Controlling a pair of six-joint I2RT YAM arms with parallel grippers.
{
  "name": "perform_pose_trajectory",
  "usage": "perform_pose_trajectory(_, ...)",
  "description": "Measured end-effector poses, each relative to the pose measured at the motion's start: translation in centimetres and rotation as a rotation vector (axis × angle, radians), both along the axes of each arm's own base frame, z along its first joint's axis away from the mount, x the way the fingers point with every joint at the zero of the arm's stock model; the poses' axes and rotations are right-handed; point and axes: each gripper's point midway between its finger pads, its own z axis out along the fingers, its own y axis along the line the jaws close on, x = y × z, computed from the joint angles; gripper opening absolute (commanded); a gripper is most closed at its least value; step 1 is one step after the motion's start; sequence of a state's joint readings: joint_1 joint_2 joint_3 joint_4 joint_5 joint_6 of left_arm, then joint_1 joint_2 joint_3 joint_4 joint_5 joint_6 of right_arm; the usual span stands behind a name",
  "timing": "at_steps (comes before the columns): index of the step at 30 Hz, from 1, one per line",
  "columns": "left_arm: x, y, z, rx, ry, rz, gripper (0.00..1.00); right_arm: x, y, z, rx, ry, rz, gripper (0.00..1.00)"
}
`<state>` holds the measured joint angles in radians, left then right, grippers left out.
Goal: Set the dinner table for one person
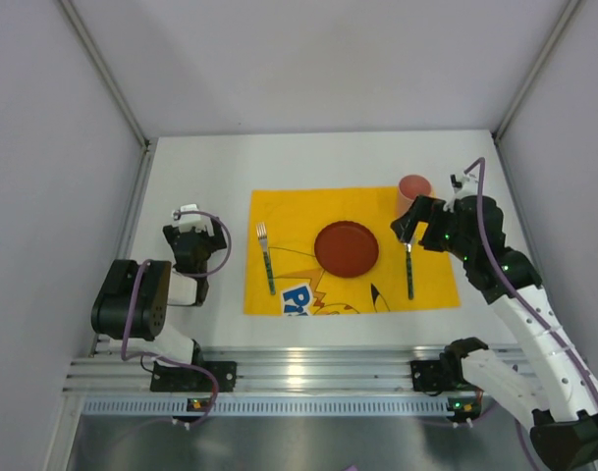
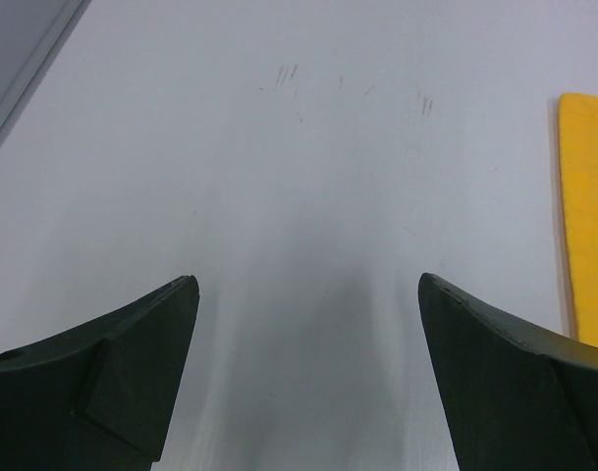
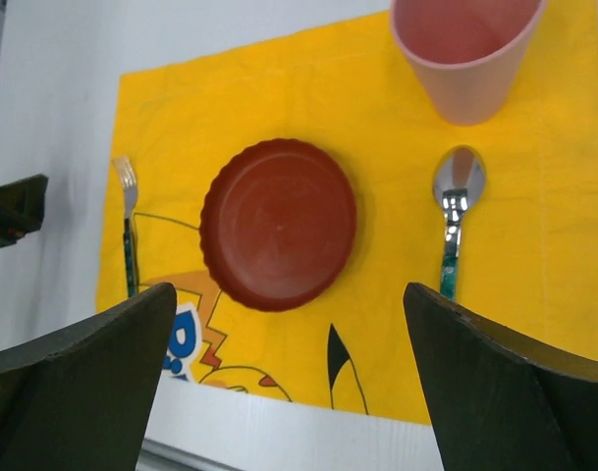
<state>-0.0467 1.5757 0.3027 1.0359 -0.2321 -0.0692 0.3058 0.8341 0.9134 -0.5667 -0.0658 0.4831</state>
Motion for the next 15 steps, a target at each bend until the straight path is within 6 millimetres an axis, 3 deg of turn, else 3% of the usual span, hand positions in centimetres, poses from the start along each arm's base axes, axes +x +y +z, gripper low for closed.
perform_pose_trajectory(7,0.0,0.0,0.1,0.0,-0.003,0.0,0.98,2.4,-3.0,-0.6,-0.107,-0.04,-0.164,1.0)
perform_pose_trajectory(15,0.0,0.0,0.1,-0.001,-0.004,0.0,0.98,4.9,-6.0,-3.4,-0.331,0.026,-0.261,1.0)
